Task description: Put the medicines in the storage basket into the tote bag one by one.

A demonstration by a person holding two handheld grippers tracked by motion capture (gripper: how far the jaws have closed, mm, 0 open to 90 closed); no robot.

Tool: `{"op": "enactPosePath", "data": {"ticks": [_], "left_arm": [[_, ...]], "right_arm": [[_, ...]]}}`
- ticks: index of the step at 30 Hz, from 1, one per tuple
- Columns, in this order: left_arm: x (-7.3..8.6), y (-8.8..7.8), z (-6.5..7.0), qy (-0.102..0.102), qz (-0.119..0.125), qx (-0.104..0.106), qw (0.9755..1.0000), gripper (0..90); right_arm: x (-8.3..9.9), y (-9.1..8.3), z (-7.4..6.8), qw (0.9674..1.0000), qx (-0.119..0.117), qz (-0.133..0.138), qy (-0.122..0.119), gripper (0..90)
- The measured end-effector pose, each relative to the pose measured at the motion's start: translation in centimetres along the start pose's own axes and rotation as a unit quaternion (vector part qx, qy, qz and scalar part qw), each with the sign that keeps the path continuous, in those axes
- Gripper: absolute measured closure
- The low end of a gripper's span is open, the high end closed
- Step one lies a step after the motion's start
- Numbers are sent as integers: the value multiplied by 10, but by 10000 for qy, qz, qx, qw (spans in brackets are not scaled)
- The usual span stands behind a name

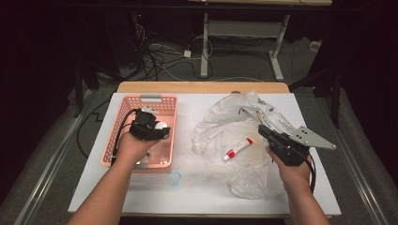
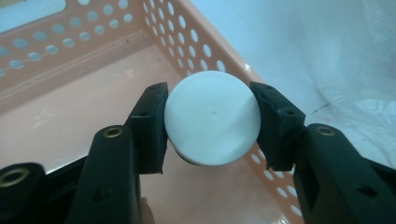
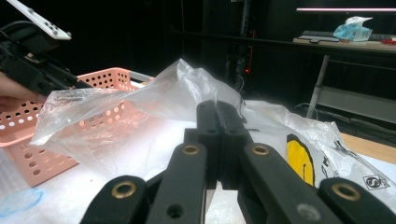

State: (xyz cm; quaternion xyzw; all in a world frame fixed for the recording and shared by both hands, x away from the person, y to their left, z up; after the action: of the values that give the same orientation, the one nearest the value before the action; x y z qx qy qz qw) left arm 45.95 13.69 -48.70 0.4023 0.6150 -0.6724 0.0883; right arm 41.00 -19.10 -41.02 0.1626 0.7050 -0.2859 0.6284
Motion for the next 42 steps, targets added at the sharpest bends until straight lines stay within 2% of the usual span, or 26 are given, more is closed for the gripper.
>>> {"op": "enactPosePath", "data": {"ticks": [5,8,15,20,25,28,35,42], "left_arm": [[-2,-14,3,-131,292,66,9995,483],[-3,-22,6,-177,520,34,9985,483],[-1,-35,9,-335,887,6,9955,484],[3,-43,14,-286,1056,-18,9940,484],[7,-56,21,-203,1299,-85,9913,484],[11,-60,25,-168,1387,-134,9901,484],[22,-67,28,-323,1601,-137,9865,484],[31,-73,29,-386,1691,-116,9848,485]], "right_arm": [[0,1,-1,10000,-7,6,-8,900],[0,1,-2,10000,-14,2,18,900],[0,1,-3,10000,-26,-5,5,900],[-1,1,-3,10000,-25,-4,-25,900],[-1,1,-3,10000,-20,0,-35,900],[-1,1,-4,10000,-21,0,-22,900],[-1,2,-5,10000,-33,-25,-87,900],[0,2,-6,10000,-23,-33,-61,900]]}}
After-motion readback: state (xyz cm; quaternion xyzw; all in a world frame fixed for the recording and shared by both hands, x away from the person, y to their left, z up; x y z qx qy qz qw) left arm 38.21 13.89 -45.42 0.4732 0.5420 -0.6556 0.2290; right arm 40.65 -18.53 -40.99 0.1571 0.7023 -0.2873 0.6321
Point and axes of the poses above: each handheld gripper's, and its own axes: y roughly forward along the jaws, x roughly out of its underside, z roughly to its right, the point moved 10 cm from there along y, roughly forward along the jaws, and after that the axes turned 14 degrees about -x, right-handed, at the moved point
